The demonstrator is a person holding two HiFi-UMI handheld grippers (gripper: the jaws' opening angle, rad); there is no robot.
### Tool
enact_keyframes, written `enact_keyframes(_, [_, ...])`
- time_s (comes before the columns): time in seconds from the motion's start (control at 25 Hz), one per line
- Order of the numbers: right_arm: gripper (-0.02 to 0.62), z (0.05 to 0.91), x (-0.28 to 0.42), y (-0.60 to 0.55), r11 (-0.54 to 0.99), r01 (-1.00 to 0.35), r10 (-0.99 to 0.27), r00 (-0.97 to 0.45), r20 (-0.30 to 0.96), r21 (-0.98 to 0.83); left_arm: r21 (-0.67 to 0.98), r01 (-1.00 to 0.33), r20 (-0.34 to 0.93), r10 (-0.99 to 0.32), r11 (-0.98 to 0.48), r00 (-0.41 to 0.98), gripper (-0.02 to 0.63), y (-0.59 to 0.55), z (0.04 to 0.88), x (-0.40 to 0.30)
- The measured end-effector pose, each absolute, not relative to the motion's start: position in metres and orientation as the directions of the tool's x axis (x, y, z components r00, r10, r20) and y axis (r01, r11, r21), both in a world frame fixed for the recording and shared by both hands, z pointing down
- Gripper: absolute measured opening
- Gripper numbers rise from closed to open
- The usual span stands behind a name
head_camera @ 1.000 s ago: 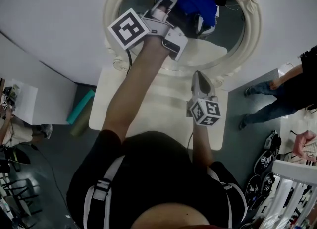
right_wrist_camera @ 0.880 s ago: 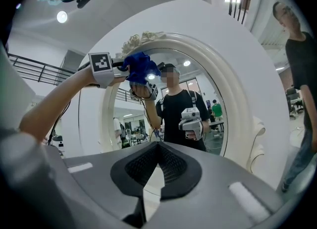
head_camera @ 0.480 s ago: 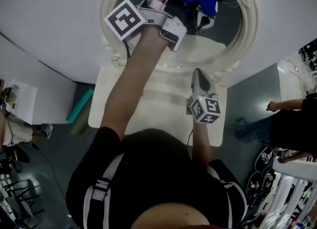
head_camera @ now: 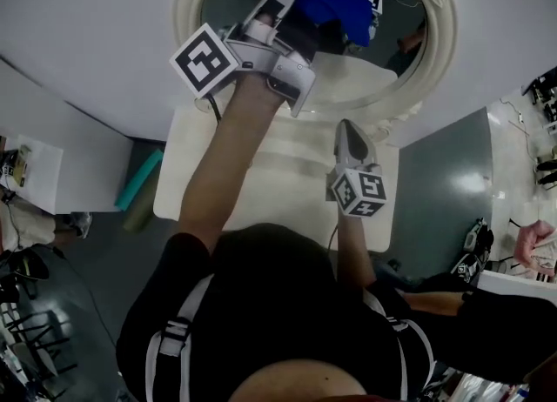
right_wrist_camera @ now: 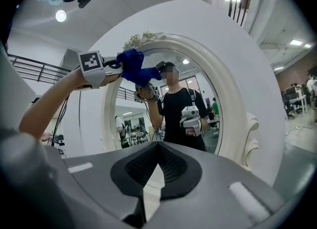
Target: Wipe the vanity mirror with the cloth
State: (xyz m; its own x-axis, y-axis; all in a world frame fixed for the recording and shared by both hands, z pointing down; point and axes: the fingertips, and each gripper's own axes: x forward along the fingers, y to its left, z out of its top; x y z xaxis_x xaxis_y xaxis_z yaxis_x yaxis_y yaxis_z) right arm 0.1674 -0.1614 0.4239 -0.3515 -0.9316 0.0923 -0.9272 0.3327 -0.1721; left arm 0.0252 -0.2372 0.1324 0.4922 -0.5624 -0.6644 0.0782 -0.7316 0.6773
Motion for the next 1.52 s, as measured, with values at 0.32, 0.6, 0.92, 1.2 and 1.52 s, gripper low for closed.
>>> enact_keyframes(0.32, [0.0, 0.437, 0.172, -0.154, 0.327, -0.929, -0.93, -0.349, 0.115, -0.172, 0.744, 0.099, -0.607, -0.605, -0.661, 0.516, 0.04, -0.21, 0.214, 0.025])
enact_keyframes(0.6, [0.0, 0.447, 0.18, -0.146, 0.315, -0.934, -0.93, -0.339, 0.14, -0.167, 0.832, 0.08, -0.505, -0.688, -0.549, 0.521, 0.04, -0.195, 0.316, 0.022])
enact_keyframes(0.92, [0.0, 0.451, 0.182, -0.167, 0.309, -0.936, -0.93, -0.334, 0.152, -0.166, 0.9, 0.061, -0.394, -0.744, -0.432, 0.54, 0.04, -0.208, 0.424, 0.028])
enact_keyframes(1.2, [0.0, 0.451, 0.177, -0.167, 0.315, -0.936, -0.93, -0.337, 0.148, -0.156, 0.932, 0.056, -0.339, -0.803, -0.359, 0.49, 0.04, -0.208, 0.5, 0.032])
enact_keyframes(1.52, [0.0, 0.453, 0.185, -0.179, 0.31, -0.937, -0.929, -0.334, 0.157, -0.16, 0.948, 0.089, -0.316, -0.864, -0.306, 0.392, 0.04, -0.23, 0.542, 0.036])
